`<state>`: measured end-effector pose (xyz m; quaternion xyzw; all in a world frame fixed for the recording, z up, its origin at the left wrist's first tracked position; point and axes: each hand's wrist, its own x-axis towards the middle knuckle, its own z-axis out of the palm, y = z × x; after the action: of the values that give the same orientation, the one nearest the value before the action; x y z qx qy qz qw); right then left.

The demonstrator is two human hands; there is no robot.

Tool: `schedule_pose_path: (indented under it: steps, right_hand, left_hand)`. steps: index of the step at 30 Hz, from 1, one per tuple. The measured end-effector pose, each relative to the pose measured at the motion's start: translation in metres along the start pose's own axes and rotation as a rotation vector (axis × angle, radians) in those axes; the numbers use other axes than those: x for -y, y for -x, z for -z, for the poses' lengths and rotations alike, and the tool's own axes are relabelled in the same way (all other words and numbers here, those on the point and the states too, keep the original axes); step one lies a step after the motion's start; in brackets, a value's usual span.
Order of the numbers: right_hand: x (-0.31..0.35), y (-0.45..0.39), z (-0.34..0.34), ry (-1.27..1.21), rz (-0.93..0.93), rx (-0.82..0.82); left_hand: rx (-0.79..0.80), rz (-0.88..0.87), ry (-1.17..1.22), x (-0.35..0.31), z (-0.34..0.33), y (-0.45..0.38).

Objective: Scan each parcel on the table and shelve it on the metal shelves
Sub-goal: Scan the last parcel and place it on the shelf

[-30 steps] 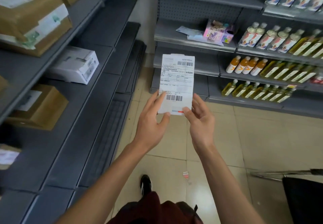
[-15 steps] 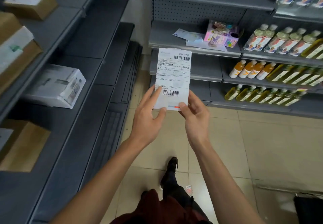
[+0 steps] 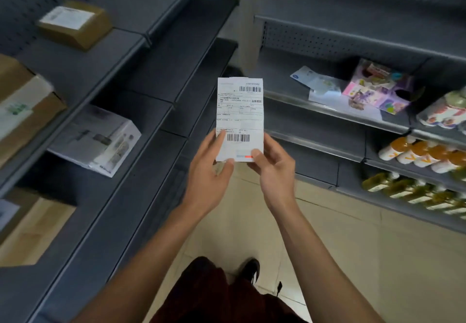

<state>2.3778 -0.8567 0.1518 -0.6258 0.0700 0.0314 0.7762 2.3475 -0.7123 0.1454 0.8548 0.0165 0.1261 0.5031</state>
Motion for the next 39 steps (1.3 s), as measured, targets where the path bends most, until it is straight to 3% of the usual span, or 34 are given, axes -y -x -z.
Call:
schedule_pose_path:
  steps: [19, 31, 39]
  right_hand:
    - [-0.030, -0.201, -0.125, 0.158, -0.087, 0.277]
    - [-0.054, -0.291, -0.148, 0.244, -0.233, 0.587]
    - [-0.080, -0.350, -0.152, 0.322, -0.348, 0.742]
  left_hand:
    - [-0.233, 0.239, -0.012, 0.106, 0.031, -0.159]
    - [-0.482, 0.448, -0.267, 0.119, 0.018, -0.198]
    - [-0.623, 0.590, -0.262, 0.123, -0.021, -0.219]
